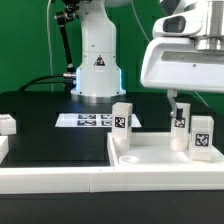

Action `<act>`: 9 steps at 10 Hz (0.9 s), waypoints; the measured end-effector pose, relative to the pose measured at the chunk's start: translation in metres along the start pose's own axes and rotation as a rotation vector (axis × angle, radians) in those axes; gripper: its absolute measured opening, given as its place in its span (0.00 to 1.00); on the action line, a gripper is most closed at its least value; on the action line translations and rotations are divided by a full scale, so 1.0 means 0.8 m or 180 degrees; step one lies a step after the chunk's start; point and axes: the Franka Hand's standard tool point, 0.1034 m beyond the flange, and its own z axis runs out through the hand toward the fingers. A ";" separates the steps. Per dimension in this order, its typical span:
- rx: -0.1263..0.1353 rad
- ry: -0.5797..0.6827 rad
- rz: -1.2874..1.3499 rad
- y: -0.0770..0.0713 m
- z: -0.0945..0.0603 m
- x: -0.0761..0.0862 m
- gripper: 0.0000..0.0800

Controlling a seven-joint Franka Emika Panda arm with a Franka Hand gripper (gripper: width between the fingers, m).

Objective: Assemble square table

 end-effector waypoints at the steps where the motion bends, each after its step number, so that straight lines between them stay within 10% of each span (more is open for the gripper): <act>1: -0.0005 -0.0019 0.0004 0.001 0.000 -0.001 0.81; 9: -0.0080 -0.0535 0.0160 0.007 -0.004 0.000 0.81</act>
Offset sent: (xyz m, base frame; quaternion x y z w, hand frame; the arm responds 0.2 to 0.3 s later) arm 0.0024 0.0038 0.0068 0.0451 -0.1461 0.0091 0.9882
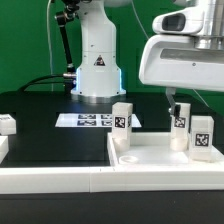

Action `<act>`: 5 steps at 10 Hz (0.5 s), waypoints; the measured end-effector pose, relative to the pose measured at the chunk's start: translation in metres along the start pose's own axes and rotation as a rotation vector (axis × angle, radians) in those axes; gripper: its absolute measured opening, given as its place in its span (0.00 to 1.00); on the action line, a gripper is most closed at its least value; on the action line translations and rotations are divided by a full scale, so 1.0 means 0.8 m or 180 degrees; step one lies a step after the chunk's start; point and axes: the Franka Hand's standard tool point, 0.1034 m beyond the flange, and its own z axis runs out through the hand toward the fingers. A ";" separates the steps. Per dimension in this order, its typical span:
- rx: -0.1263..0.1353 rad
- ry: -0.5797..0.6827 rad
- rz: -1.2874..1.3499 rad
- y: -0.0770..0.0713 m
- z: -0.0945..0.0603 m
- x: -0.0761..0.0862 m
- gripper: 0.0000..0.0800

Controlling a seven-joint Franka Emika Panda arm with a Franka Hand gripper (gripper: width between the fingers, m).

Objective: Assemble square table

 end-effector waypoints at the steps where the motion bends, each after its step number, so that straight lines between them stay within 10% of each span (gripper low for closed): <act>1: -0.0001 0.0000 0.0009 0.002 0.000 0.001 0.81; 5: 0.0372 0.0284 0.0068 0.013 0.005 0.021 0.81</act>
Offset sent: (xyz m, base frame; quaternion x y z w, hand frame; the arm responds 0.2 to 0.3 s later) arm 0.0001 0.0246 -0.0059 0.1193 0.0205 -0.0064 0.9926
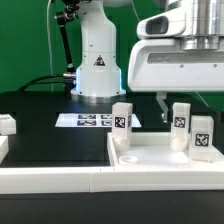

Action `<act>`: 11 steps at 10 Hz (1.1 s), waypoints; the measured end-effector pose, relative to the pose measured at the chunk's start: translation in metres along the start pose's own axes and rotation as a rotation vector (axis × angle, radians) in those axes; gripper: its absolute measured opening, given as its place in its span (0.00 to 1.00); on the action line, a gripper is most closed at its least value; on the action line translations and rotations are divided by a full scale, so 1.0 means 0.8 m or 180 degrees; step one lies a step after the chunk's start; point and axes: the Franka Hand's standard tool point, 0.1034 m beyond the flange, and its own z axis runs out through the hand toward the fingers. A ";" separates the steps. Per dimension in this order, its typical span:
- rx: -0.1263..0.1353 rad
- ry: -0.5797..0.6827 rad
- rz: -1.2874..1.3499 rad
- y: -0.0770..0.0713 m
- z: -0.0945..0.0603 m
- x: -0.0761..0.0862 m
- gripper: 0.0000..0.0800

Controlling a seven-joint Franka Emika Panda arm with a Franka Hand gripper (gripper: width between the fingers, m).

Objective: Assemble square table

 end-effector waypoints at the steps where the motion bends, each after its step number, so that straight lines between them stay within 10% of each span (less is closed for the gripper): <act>1: 0.0166 0.0141 0.0071 -0.001 0.007 0.001 0.81; 8: 0.0207 0.0015 0.0351 -0.016 0.013 -0.011 0.81; 11: 0.0060 -0.0055 0.0092 -0.021 0.009 -0.016 0.81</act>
Offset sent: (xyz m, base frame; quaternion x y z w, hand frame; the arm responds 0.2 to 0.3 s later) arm -0.0027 0.0230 0.0029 -0.0079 -0.0435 0.0435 0.9981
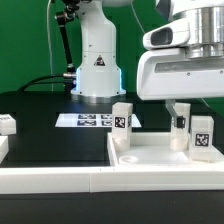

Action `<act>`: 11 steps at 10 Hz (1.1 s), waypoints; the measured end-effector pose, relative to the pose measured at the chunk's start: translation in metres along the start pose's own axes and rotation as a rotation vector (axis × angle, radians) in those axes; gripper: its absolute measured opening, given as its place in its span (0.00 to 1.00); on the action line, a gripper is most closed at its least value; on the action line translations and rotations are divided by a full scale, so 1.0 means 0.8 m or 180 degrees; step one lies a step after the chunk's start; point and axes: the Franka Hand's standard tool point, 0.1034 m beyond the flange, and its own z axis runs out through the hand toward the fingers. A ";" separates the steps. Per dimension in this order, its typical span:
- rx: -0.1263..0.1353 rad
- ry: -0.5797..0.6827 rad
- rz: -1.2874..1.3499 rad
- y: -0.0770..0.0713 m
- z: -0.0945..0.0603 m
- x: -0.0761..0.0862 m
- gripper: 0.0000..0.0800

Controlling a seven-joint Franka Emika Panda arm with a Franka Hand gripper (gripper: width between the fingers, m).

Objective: Assemble square table

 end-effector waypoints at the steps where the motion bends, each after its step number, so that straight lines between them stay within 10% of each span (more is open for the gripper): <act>1: -0.0028 -0.0019 -0.0044 0.002 -0.001 0.001 0.81; 4: -0.0044 0.0002 -0.0062 0.015 0.000 0.007 0.81; 6: -0.0048 0.0000 -0.0047 0.018 0.001 0.008 0.47; 8: -0.0047 0.0000 0.0018 0.018 0.001 0.008 0.36; 11: -0.0044 -0.0001 0.0157 0.018 0.001 0.008 0.36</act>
Offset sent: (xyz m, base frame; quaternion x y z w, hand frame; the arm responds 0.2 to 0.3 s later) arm -0.0011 -0.0129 -0.0032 0.0118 0.0093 -0.0169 0.9997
